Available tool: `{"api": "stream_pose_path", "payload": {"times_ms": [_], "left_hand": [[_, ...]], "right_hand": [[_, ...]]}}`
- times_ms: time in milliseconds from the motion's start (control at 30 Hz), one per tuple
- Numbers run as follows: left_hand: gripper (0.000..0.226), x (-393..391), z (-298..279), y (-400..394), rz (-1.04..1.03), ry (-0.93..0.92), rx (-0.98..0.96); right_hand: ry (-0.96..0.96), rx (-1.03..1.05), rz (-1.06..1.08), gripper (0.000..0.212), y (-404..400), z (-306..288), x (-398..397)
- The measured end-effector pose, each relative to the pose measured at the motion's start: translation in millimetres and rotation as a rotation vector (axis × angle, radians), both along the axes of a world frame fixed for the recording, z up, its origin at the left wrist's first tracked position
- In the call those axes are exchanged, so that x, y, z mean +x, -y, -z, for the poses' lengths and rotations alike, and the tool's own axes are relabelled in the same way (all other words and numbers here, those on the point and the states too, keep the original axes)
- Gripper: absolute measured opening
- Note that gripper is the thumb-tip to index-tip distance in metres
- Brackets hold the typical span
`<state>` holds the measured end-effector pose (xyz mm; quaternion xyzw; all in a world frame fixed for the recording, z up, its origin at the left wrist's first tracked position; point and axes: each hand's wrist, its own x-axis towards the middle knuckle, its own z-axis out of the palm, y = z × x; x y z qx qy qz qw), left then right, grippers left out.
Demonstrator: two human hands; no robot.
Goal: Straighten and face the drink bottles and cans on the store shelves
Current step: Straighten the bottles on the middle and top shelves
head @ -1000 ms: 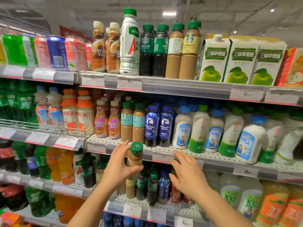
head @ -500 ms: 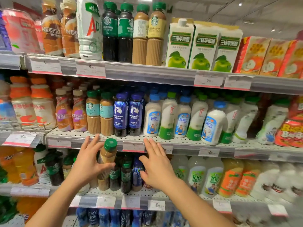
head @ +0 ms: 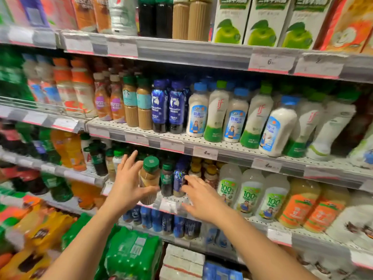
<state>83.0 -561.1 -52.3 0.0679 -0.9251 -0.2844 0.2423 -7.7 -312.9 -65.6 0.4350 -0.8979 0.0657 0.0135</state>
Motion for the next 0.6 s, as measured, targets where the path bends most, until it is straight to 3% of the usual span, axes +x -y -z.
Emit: {"api": "stream_pose_path", "payload": {"times_ms": [267,367,500,600], "left_hand": [[0.098,83,57,26,-0.161,0.128,0.046],[0.104,103,62,47,-0.221,0.148,0.075],[0.087,116,64,93,-0.256,0.168,0.08],[0.089,120,63,136,-0.245,0.166,0.091]], "right_hand": [[0.148,0.089,-0.123,0.058,40,34,9],[0.163,0.05,-0.13,0.062,76,37,10],[0.205,0.022,-0.122,0.074,136,33,-3],[0.237,-0.062,-0.097,0.079,190,20,-16]]}}
